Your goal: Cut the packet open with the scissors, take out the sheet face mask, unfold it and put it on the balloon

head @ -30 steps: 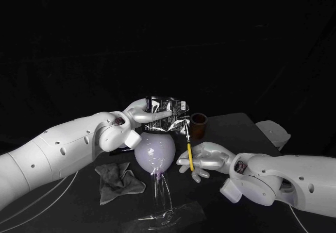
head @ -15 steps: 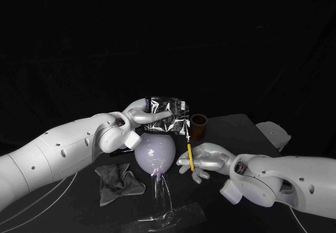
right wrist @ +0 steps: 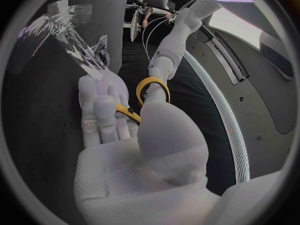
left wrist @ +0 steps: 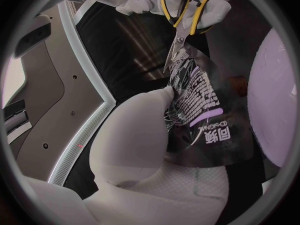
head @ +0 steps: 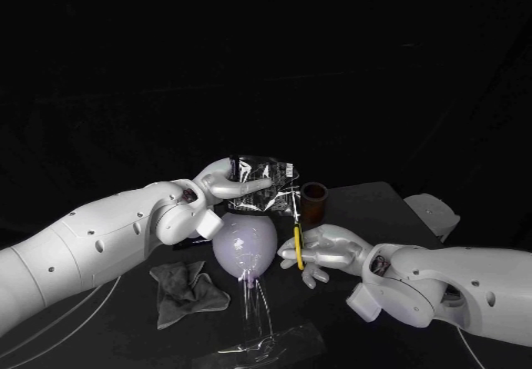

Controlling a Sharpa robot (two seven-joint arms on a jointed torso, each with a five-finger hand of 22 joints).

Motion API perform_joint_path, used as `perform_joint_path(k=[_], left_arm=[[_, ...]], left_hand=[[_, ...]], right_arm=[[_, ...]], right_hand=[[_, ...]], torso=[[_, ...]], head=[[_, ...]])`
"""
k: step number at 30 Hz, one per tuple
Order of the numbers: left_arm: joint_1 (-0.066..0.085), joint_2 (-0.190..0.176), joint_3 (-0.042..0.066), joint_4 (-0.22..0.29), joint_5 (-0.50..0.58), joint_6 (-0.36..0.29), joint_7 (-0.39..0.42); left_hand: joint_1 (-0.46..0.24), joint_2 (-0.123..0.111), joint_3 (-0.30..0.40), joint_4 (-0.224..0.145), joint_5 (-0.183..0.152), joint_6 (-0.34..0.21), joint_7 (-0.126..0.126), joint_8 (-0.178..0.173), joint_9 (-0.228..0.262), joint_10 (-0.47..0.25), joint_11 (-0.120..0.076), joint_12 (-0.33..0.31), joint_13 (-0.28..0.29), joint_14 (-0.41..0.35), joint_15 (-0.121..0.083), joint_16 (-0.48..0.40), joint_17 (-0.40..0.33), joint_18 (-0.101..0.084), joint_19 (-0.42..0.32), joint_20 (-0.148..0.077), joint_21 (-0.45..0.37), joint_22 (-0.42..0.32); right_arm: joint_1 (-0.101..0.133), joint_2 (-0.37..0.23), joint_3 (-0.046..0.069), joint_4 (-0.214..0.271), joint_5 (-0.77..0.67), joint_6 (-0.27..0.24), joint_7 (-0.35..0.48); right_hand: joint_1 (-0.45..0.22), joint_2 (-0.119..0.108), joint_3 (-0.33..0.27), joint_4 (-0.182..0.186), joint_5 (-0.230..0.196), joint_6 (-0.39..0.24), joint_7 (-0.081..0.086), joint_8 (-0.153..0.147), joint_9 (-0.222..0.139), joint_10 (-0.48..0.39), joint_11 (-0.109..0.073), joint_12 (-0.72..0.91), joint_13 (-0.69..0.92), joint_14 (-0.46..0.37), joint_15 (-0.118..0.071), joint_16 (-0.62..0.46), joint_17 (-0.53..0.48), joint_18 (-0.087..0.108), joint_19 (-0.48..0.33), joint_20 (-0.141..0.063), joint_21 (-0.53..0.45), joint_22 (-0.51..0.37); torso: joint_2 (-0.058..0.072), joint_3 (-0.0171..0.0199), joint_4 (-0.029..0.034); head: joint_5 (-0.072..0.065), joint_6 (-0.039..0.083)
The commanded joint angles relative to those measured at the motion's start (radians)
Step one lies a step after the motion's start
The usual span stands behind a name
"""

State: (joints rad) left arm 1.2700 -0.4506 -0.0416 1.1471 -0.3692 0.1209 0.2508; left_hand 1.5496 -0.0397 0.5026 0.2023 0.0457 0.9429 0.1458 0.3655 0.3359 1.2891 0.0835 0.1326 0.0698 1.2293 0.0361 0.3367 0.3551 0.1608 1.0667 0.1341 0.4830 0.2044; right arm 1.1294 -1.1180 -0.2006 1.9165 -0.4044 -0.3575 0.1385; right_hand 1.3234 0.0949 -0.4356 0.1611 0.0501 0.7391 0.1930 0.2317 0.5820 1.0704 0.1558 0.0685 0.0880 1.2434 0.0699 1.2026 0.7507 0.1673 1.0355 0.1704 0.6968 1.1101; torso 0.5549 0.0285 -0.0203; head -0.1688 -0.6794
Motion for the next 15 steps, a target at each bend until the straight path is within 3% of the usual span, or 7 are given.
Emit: perform_joint_path(k=[1,15], left_arm=[[0.001,0.000,0.000,0.007,-0.026,0.009,0.026],[0.000,-0.002,0.000,0.010,-0.047,0.001,0.063]], left_hand=[[-0.005,0.007,0.002,-0.002,0.003,0.002,0.004,0.006,0.082,0.007,0.001,-0.006,-0.001,0.007,-0.002,0.003,0.002,0.021,0.010,0.000,0.008,0.002],[-0.007,0.005,0.003,-0.004,0.003,0.002,0.003,0.007,0.084,0.008,0.001,-0.007,-0.001,0.009,-0.002,0.004,0.003,0.021,0.010,-0.001,0.010,0.003]], right_arm=[[0.008,0.001,0.003,-0.003,0.003,-0.002,0.025],[0.023,0.003,0.003,-0.018,0.022,0.006,0.021]], right_hand=[[-0.011,0.002,-0.026,-0.004,-0.002,-0.009,0.037,-0.007,-0.002,-0.012,0.001,-0.004,-0.002,-0.001,0.004,0.000,0.000,0.006,-0.006,0.000,-0.004,0.000],[-0.017,0.002,-0.026,-0.001,-0.002,-0.002,0.035,-0.001,0.000,-0.004,-0.001,0.003,-0.005,0.002,0.004,0.008,0.008,0.007,-0.001,0.003,0.007,0.006]], torso=[[0.000,-0.0008,0.0004],[0.000,-0.0007,0.0003]], head=[[0.001,-0.001],[-0.001,-0.002]])
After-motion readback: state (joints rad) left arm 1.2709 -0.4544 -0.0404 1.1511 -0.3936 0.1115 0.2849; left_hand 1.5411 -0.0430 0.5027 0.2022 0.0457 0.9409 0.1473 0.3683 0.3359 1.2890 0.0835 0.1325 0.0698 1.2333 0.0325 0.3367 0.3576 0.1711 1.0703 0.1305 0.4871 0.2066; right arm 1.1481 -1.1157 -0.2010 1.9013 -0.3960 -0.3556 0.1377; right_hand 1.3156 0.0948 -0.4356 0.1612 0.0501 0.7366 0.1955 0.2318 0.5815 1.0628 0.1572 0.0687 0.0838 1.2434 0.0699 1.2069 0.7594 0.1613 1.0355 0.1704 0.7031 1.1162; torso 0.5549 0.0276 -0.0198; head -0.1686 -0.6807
